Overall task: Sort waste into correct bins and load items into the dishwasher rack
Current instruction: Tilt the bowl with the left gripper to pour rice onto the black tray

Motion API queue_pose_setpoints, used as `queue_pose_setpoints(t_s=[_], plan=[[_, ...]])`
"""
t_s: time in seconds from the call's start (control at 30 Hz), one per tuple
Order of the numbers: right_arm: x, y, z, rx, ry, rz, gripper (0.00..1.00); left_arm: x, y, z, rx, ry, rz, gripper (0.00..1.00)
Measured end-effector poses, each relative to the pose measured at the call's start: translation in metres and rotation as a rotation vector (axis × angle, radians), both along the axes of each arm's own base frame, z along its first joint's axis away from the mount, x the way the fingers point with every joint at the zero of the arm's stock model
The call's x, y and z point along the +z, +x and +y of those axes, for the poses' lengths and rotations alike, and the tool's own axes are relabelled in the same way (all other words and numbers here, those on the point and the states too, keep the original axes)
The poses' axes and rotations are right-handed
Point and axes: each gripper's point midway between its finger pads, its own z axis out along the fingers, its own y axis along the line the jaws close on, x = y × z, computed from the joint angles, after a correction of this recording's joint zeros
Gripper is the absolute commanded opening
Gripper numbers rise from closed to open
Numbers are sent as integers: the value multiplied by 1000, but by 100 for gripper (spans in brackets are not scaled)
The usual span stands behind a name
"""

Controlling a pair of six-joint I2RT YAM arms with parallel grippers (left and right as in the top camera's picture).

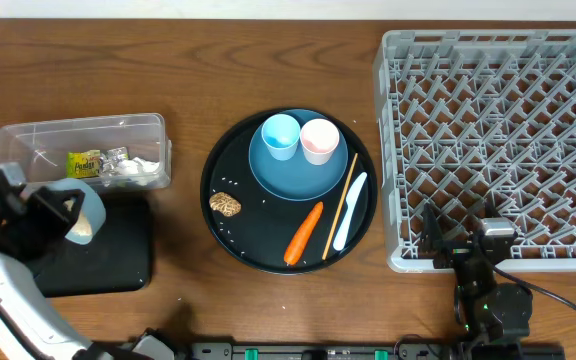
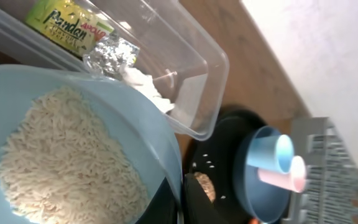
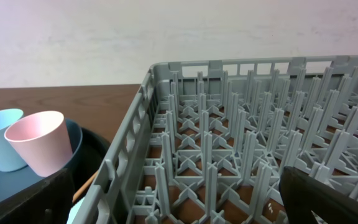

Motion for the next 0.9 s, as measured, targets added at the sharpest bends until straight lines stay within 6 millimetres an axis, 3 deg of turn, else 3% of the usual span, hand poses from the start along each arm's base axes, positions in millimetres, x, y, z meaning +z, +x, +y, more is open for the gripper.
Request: queue_pose_setpoints(t_s=[0.17,0.47,0.9], plan=[[0,0,0,0,0,-1,99,-8,-19,14,72,-90,-112,6],[0,0,0,0,0,0,99,-22,-36,19,123,-158,-324,6],[0,0,0,0,0,0,99,2,-34,17,75,-192,-505,6]])
